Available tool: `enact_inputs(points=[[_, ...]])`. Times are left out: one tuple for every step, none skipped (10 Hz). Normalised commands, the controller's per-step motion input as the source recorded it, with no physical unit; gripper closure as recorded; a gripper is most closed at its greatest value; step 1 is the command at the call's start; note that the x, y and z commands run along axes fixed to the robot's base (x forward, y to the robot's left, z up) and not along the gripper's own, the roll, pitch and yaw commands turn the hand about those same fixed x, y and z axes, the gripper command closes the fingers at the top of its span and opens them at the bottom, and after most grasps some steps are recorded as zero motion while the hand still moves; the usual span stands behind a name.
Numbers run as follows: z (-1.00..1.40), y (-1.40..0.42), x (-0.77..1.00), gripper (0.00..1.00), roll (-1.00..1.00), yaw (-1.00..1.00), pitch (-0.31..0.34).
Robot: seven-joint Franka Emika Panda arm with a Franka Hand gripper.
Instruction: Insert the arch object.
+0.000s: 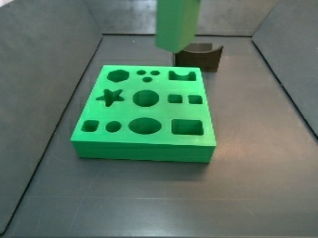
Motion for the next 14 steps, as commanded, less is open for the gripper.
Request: enact_inputs(points=[[-0.48,0.89,0.28,1.0,0.0,-0.07,-0.059],[-0.51,0.89,0.13,1.0,0.0,-0.09,-0.076],[-0.49,0.44,0.33,1.0,0.02,-0.48,-0.007],[-0.48,0.04,0.31,1.0,0.07,-0.87,0.0],[-0.49,0.02,0.25,1.0,0.07,-0.91,0.0],[-0.49,0.02,0.24,1.0,0.07,-0.91,0.0],[-0.49,0.02,0.23,1.0,0.07,-0.92,0.0],[-0.46,0.03,0.24,1.0,0.06,-0.91,0.0],[-0.34,0.24,0.18,1.0,0.01,-0.71,-0.086],[-0.37,0.37,0.12,1.0,0.0,-0.61,-0.097],[-0.31,0.23,0.16,1.0,0.0,-0.73,-0.094],[-0.26,0.11,0.15,1.0,0.0,-0.88,-0.093],[-0.24,0.05,0.11,1.0,0.0,-0.96,-0.087],[-0.23,0.03,0.04,1.0,0.0,-1.0,-0.097]])
